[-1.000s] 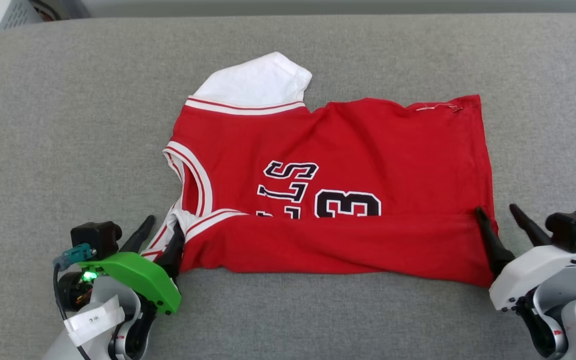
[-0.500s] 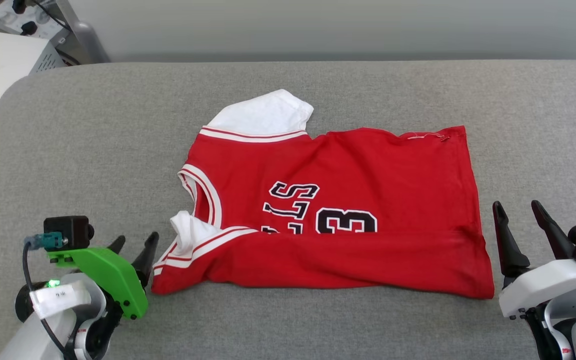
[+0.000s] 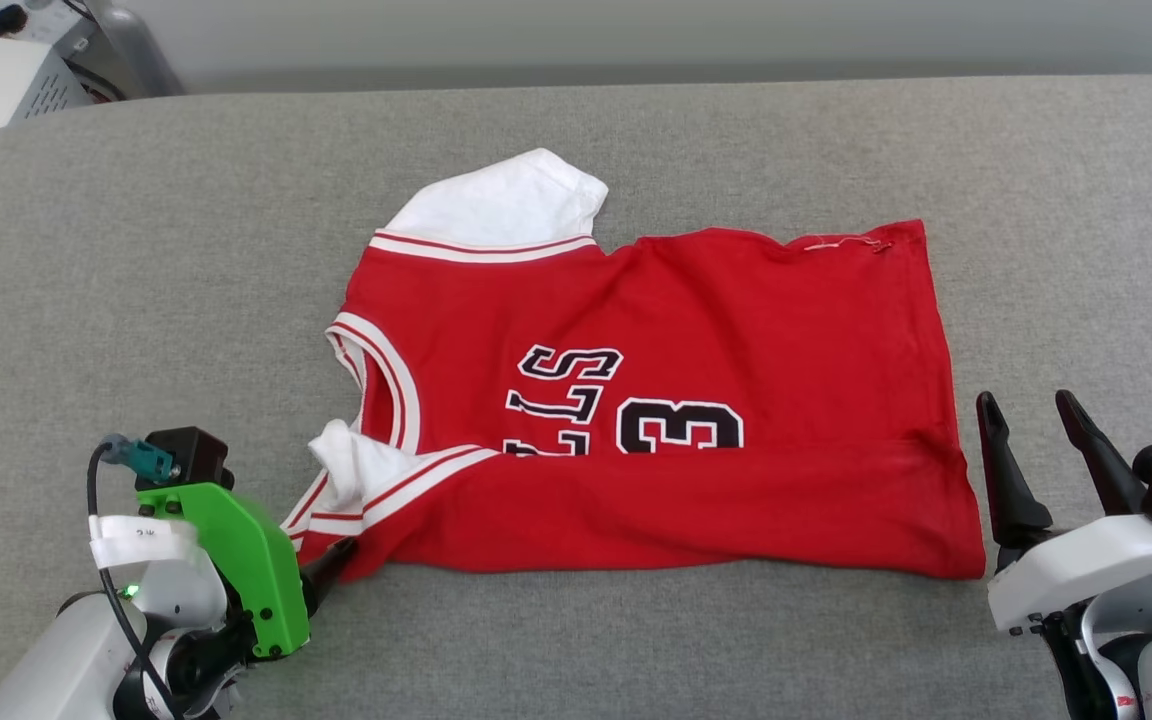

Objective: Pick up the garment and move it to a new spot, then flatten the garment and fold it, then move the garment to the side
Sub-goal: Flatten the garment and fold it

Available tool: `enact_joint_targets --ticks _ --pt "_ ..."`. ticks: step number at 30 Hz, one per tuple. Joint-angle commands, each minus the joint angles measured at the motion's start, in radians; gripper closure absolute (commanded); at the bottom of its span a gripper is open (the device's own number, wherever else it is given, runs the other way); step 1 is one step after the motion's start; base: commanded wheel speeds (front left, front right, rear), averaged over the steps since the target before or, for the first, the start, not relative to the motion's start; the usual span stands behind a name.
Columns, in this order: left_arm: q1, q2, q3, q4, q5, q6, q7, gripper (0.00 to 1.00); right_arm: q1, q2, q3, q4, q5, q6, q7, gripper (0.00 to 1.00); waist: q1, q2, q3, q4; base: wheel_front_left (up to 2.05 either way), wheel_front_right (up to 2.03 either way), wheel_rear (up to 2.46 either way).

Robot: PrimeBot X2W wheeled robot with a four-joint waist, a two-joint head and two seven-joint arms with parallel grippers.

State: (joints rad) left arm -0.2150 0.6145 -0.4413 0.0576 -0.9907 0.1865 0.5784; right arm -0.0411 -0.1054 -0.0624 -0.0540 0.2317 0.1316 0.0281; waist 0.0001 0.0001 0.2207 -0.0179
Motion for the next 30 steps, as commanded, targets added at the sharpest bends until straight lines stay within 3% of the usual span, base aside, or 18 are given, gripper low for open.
enact_joint_targets --ticks 1,10,11,13,18,23,30 --pt "-0.021 -0.01 0.0 0.013 -0.012 0.006 0.009 0.0 -0.014 0.0 0.002 -0.009 -0.001 -0.001 0.002 0.0 -0.0001 -0.0001 0.035 -0.017 0.0 0.0 0.0" --pt "-0.064 -0.028 -0.075 0.1 0.014 0.005 0.091 0.0 -0.044 -0.007 -0.001 0.007 0.01 -0.001 -0.002 0.0 -0.0001 -0.0001 0.084 -0.035 0.0 0.0 0.0" --pt "-0.065 -0.034 -0.084 0.108 0.013 -0.001 0.097 0.45 -0.045 -0.006 -0.002 0.008 0.015 -0.001 -0.001 0.0 -0.0001 -0.0001 0.085 -0.036 0.0 0.0 0.0" --pt "-0.061 -0.058 -0.104 0.13 0.002 -0.024 0.104 1.0 -0.046 -0.005 -0.002 0.007 0.025 -0.001 0.001 0.0 -0.0001 -0.0001 0.083 -0.037 0.0 0.0 0.0" --pt "-0.055 -0.069 -0.109 0.144 0.014 -0.052 0.057 1.0 -0.037 -0.011 -0.017 0.011 0.04 -0.001 0.017 0.0 -0.0001 -0.0001 0.059 -0.026 0.0 0.0 0.0" --pt "-0.04 -0.04 -0.085 0.088 0.041 -0.045 -0.005 1.0 -0.018 -0.025 -0.052 0.003 0.067 -0.001 0.083 0.0 -0.0001 -0.0001 0.027 -0.012 0.0 0.0 0.0" --pt "-0.001 0.022 -0.056 -0.058 0.077 -0.001 -0.042 1.0 0.018 -0.1 -0.041 0.003 0.134 -0.001 0.408 0.0 -0.0001 -0.0001 -0.003 0.003 0.0 0.0 0.0"
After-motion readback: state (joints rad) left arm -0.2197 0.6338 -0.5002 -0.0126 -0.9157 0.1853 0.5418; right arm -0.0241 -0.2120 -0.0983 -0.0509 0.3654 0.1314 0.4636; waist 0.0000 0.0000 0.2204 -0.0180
